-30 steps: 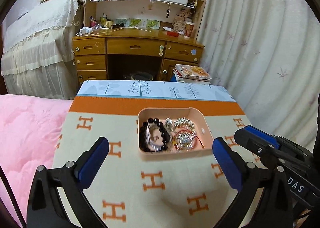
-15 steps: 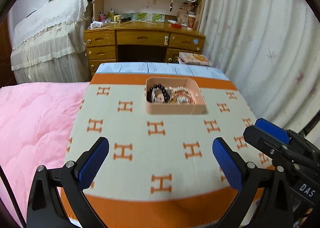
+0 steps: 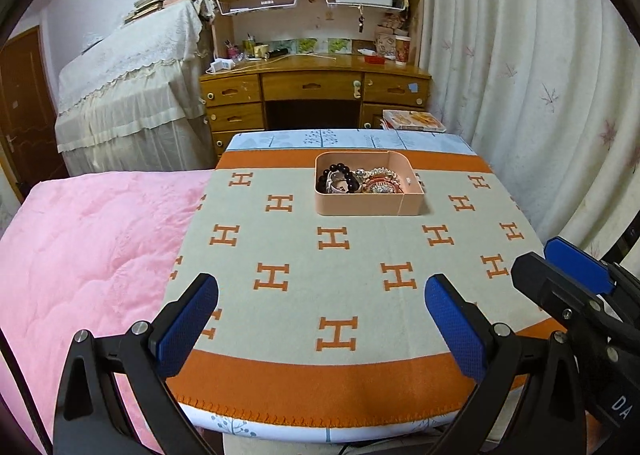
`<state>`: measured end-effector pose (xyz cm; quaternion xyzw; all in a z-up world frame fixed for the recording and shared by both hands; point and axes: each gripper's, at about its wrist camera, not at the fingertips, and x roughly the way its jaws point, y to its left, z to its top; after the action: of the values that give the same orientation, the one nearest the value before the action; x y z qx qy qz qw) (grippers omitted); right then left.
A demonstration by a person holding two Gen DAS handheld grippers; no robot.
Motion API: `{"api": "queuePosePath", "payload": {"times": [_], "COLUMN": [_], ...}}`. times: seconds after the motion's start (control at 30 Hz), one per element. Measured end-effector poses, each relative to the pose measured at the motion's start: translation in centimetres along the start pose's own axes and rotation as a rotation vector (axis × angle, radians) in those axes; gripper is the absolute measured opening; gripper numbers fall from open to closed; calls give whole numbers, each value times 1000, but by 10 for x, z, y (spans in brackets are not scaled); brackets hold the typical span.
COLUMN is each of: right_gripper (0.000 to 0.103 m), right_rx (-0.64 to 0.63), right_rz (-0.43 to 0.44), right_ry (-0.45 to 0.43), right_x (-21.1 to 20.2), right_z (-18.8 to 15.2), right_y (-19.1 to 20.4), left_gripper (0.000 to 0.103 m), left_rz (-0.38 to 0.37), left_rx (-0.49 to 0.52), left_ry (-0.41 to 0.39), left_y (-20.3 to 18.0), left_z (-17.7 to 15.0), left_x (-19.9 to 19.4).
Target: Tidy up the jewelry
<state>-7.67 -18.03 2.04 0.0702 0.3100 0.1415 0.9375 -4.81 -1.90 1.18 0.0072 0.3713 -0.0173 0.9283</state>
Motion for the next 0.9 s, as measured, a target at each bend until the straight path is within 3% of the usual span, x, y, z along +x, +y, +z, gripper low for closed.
{"api": "queuePosePath", "payload": {"times": [0.2, 0.9], "right_gripper": [54, 54], "right_rx": [10, 32], "right_rz": [2, -32], "right_ry": [-25, -4], "right_x": [-8, -10], "right_z": [-4, -10], "right_y": [-1, 0], "left_gripper": [102, 102], "left_rz": [65, 44], "left_rx": [11, 10], "left_ry": [-31, 25], "left_y": [-6, -6], "left_z": [-2, -5], "left_x": [-13, -3]}}
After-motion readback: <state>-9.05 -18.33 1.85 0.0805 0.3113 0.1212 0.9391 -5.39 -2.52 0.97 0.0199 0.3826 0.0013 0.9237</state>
